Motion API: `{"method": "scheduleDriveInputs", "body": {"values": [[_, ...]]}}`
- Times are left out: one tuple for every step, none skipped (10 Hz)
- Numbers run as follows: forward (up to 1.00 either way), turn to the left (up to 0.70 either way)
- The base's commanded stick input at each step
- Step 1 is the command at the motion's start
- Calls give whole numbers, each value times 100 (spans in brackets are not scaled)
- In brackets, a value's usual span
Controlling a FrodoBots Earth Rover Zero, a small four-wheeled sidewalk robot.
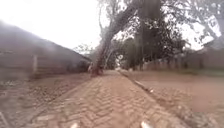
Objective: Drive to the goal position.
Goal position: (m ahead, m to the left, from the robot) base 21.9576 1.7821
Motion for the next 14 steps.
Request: {"method": "scheduleDriveInputs", "body": {"values": [[70,0],[70,0],[70,0],[70,0],[70,0],[70,0],[70,2],[70,3],[70,5],[70,7],[70,8],[70,10],[70,12],[70,9]]}}
